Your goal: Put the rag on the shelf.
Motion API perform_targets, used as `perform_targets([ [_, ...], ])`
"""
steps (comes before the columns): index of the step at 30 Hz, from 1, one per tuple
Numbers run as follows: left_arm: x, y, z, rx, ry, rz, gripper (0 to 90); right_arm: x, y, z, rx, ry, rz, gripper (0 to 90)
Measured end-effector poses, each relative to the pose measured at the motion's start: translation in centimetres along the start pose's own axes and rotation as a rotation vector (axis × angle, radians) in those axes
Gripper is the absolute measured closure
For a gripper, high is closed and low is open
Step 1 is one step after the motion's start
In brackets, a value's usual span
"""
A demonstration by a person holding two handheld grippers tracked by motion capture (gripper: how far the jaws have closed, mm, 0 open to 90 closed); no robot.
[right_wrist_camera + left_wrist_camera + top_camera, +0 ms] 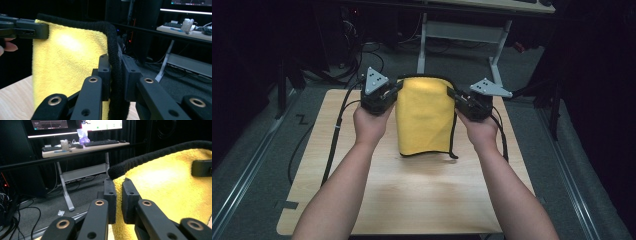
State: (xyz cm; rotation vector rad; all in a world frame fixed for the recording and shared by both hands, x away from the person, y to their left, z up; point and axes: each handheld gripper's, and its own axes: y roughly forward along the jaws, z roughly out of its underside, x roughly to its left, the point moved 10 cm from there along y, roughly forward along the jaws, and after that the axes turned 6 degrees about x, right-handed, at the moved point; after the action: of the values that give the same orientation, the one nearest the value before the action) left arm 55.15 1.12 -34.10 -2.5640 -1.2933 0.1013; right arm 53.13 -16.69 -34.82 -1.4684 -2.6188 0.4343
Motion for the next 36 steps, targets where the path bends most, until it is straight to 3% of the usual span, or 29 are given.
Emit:
perform_targets([
  [7,1.4,2.2,0.6,0.030,-0.016,0.001,83.2,-1.7,2.0,0.1,0.012,0.015,-0.004,79.8],
  [9,1.7,2.9,1.1,0.046,-0.017,0.004,83.2,-2.0,2.6,0.4,0.026,0.010,-0.001,79.6],
  [11,1.8,3.5,1.7,0.063,-0.030,0.038,83.1,-2.4,3.1,0.8,0.042,0.010,0.004,79.6],
  [16,2.2,4.9,3.2,0.107,-0.037,0.035,83.3,-3.0,4.1,1.9,0.082,0.004,-0.001,79.5],
  [19,2.3,5.8,4.6,0.150,-0.040,0.038,83.4,-3.4,4.8,3.0,0.124,-0.007,0.000,78.2],
  [22,2.5,6.7,6.6,0.227,-0.090,0.078,83.6,-3.7,5.5,4.3,0.173,0.002,-0.015,78.3],
  [27,2.4,7.1,8.2,0.254,-0.110,0.099,84.1,-3.7,6.0,6.2,0.208,-0.020,-0.024,80.0],
  [31,2.1,7.1,9.0,0.264,-0.123,0.113,84.4,-3.9,6.0,6.7,0.193,0.047,-0.056,80.2],
  [36,2.1,6.9,10.1,0.274,-0.149,0.134,84.5,-3.7,6.3,7.6,0.207,0.047,-0.064,80.5],
])
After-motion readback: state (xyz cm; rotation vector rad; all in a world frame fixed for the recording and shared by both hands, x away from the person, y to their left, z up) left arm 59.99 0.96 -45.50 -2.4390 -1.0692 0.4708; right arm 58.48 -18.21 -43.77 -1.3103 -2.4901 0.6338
